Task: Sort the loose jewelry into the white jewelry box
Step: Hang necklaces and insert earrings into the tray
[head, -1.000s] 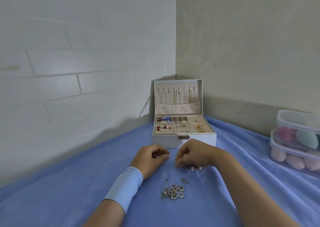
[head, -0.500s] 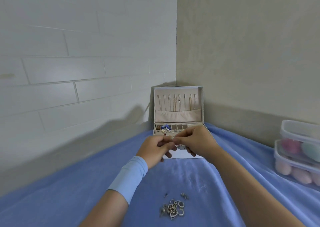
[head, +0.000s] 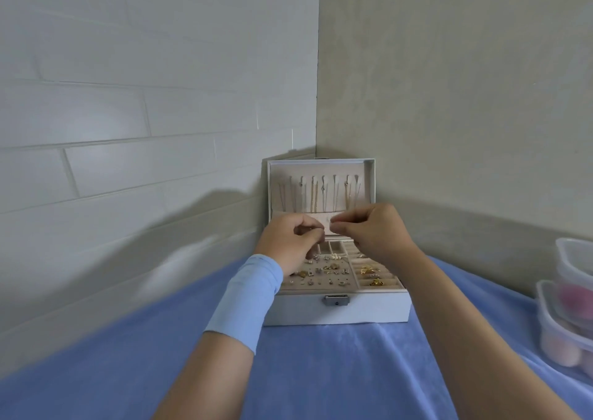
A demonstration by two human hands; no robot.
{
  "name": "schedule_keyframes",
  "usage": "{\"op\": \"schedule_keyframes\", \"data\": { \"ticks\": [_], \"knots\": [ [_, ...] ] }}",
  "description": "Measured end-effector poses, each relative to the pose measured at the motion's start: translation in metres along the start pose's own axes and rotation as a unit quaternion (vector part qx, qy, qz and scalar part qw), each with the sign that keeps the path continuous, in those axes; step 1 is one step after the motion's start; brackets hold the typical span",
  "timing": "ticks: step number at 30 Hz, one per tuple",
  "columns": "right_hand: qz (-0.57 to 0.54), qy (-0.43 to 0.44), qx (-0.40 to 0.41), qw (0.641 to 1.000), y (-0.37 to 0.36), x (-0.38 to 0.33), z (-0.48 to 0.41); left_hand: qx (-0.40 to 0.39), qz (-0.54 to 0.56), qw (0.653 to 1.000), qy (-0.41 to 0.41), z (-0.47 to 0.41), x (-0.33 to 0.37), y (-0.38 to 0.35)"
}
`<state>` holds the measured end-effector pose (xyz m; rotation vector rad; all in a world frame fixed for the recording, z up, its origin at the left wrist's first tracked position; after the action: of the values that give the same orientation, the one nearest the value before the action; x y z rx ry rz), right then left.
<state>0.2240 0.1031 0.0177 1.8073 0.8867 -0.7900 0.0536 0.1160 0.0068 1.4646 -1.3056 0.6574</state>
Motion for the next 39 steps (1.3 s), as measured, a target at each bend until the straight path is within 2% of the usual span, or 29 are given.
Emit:
{"op": "schedule_keyframes", "data": {
  "ticks": [4, 10, 24, 34, 39],
  "knots": [
    [0.162, -0.003, -0.046, 0.986, -0.002, 0.024, -0.010, 0.013, 0.008, 1.000, 0.027, -0.006, -0.020, 0.000],
    [0.280, -0.007, -0.103, 0.954, -0.011, 0.038, -0.010, 0.007, -0.009, 1.000, 0.017, -0.004, -0.022, -0.005],
    [0.350, 0.032, -0.069, 0.934, -0.010, 0.029, -0.004, -0.006, -0.003, 1.000, 0.003, -0.004, -0.022, -0.014],
    [0.381, 0.028, -0.095, 0.919, -0.014, 0.028, -0.002, -0.014, -0.009, 1.000, -0.007, -0.004, -0.018, -0.017],
    [0.355, 0.027, -0.090, 0.930, -0.008, 0.029, -0.003, -0.007, 0.000, 1.000, -0.012, -0.003, -0.016, -0.019]
  ]
}}
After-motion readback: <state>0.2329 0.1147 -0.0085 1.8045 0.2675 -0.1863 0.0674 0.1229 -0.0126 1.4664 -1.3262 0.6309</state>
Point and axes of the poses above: each hand's wrist, its own z-axis away from the middle knuckle, its own y-axis out of the back of the hand, x = y × z, the point moved 6 cm from there along -z, towards the middle knuckle, and after that the axes turned 6 degrees about z, right-handed, at the moved point
